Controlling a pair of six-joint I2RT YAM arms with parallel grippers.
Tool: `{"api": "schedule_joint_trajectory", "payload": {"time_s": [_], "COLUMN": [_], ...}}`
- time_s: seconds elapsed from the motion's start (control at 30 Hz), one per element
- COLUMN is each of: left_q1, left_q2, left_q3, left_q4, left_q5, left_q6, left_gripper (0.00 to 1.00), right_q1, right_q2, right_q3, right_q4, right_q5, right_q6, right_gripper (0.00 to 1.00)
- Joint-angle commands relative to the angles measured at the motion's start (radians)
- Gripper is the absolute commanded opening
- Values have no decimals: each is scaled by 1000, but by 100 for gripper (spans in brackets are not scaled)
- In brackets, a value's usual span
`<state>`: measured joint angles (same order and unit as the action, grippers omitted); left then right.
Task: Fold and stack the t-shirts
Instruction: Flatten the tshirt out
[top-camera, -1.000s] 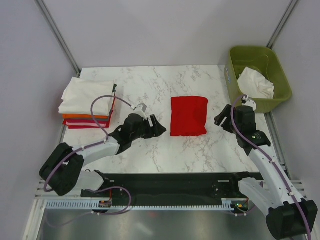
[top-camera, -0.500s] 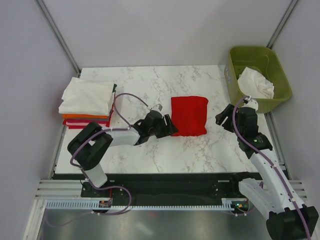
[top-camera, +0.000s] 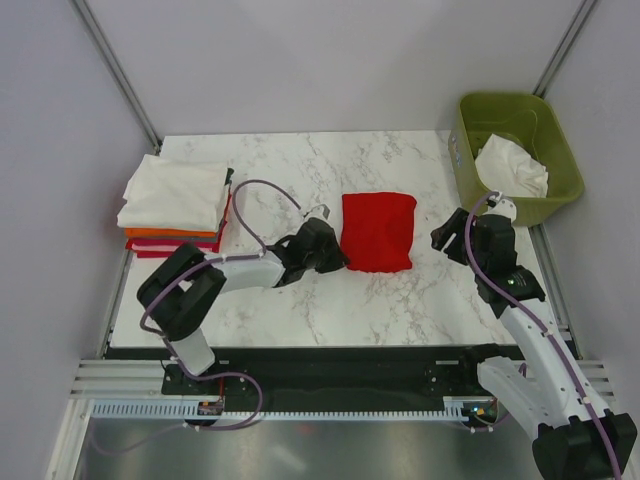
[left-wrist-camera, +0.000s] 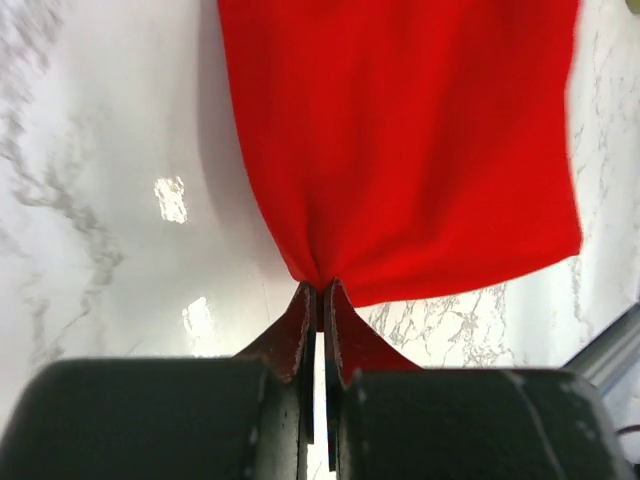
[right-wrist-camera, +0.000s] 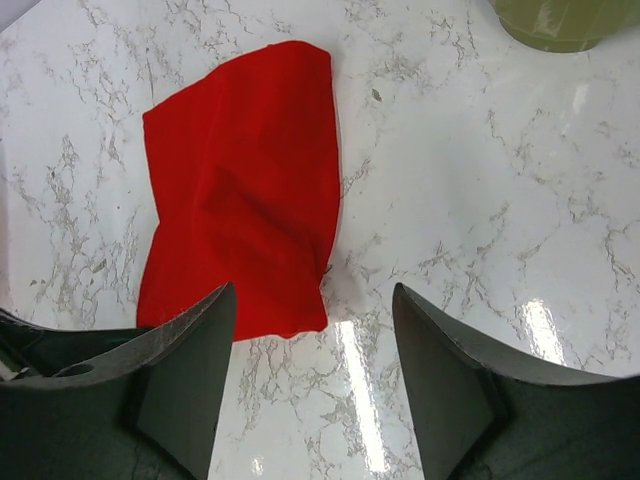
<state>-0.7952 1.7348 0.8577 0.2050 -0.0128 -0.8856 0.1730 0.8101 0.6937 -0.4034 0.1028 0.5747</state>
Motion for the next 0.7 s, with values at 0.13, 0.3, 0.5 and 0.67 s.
{"api": "schedule_joint_trajectory", "payload": {"time_s": [0.13,0.3,0.5,0.67], "left_q1": [-2,-2,-10,-130], "left_q2": [-283,-487,-497,-388], "left_q3": [199,387,685,681], "left_q4": [-364,-545,-628,-619], "left_q5": [-315,-515,-347,-200], "left_q6": [270,442,462,404], "left_gripper": [2,2,2,2], "right_q1": [2,2,2,2], "right_q2": [-11,-23,-37,-38], "right_q3": [9,7,12,18], "right_q4": [32,29,25,21], "right_q5": [-29,-58,-54,-63], "right_q6": [-4,4,5,14], "right_gripper": [71,71,72,72]}}
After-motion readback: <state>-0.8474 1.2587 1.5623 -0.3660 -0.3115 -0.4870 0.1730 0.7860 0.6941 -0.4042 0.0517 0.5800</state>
